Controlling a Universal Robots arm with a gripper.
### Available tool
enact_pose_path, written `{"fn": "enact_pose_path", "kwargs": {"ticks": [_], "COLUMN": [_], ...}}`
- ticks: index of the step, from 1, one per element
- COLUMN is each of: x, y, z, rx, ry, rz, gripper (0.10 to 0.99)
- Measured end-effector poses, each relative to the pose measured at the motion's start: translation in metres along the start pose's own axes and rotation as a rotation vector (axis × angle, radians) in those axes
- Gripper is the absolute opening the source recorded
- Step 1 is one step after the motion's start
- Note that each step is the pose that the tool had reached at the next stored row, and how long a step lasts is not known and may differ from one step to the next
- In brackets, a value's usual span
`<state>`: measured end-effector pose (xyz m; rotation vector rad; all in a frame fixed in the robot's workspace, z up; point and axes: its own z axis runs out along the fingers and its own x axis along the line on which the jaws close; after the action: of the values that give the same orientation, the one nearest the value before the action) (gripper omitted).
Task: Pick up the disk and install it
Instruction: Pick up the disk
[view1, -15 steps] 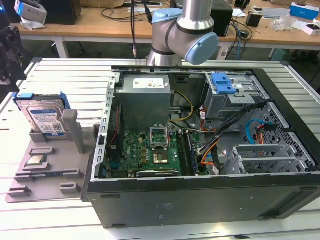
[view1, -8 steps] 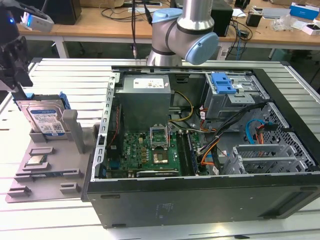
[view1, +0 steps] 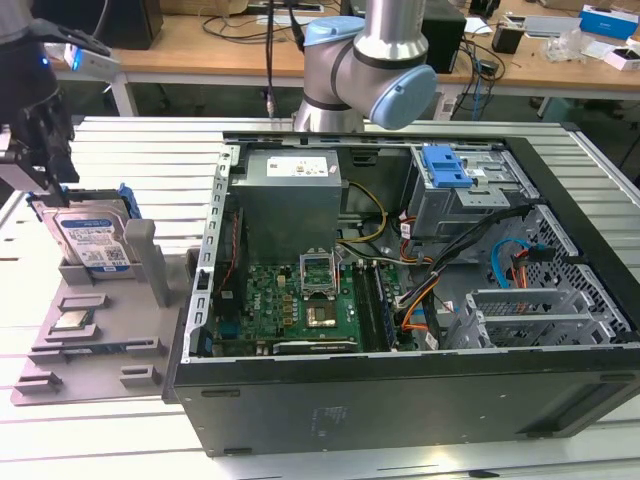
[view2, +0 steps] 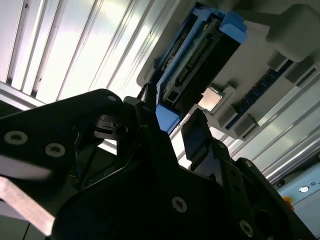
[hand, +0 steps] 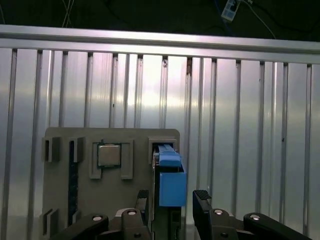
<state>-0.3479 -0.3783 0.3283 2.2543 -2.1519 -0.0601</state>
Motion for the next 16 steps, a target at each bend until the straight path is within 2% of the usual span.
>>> {"fn": "enact_pose_path", "kwargs": {"ticks": [16], "x": [-0.0008], "y": [-0.0058], "z": [0.0353], "rx": [-0.001], "ry": [0.0042], "rz": [-0.029], "gripper": [0.482]}}
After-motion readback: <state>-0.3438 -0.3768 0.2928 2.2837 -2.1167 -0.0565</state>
